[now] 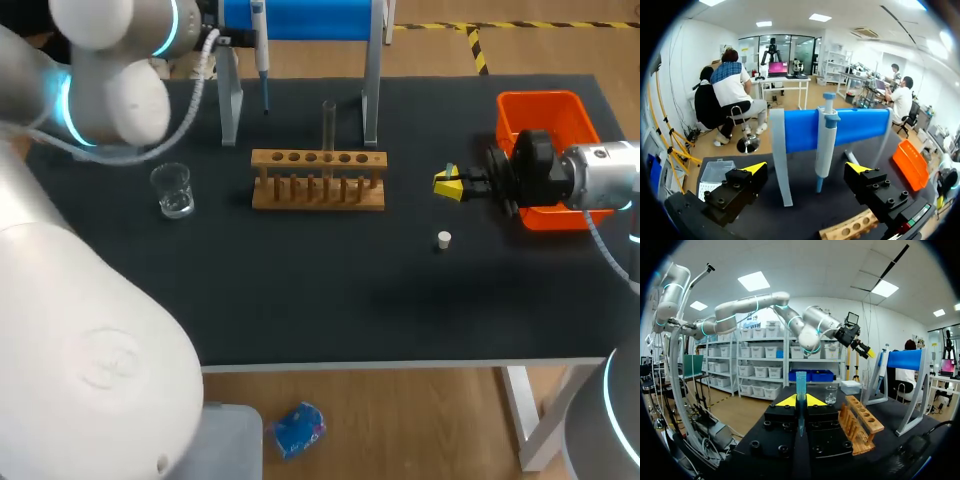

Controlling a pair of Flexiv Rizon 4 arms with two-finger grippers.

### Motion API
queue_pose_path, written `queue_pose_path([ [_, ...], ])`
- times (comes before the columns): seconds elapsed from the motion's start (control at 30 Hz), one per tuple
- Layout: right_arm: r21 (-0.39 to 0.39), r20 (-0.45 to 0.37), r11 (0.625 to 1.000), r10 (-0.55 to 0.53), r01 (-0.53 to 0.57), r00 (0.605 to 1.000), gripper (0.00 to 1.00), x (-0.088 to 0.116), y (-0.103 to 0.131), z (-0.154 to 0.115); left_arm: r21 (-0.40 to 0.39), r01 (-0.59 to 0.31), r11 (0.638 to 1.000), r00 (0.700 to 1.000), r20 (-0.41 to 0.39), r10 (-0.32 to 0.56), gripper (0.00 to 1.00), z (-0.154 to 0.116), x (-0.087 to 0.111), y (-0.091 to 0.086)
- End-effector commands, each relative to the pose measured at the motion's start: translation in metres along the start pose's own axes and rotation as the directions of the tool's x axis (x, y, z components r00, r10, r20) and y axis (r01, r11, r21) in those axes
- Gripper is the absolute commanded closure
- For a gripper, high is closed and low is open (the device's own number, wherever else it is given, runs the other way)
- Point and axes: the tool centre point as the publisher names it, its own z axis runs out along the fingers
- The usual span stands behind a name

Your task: Invert the test tube, pick up the pipette, mount the tip to pipette, aspirate from beaker and dispense into the tube, eject the tip, return the pipette, and cap with the stopper.

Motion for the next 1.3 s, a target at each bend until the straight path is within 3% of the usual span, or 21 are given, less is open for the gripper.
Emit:
queue_pose_path([
  [0.03,0.0,0.0,1.0,-0.001,0.001,1.0,1.0,0.0,0.0,-0.001,0.026,0.008,1.0,0.976,0.215,-0.014,0.0,0.014,0.013,0.0],
  [0.33,0.0,0.0,1.0,-0.001,0.001,1.0,1.0,0.0,0.0,-0.001,0.045,-0.017,0.999,0.975,0.223,0.007,0.0,0.016,0.032,-0.001],
  [0.9,0.0,0.0,1.0,-0.001,0.001,1.0,1.0,0.0,0.0,-0.001,0.057,0.007,0.998,0.972,0.235,-0.021,0.0,0.039,0.028,-0.019],
  [1.3,0.0,0.0,1.0,-0.001,0.001,1.0,1.0,0.0,0.0,-0.001,0.102,0.064,0.993,0.965,0.246,-0.087,0.0,0.048,0.02,-0.033],
])
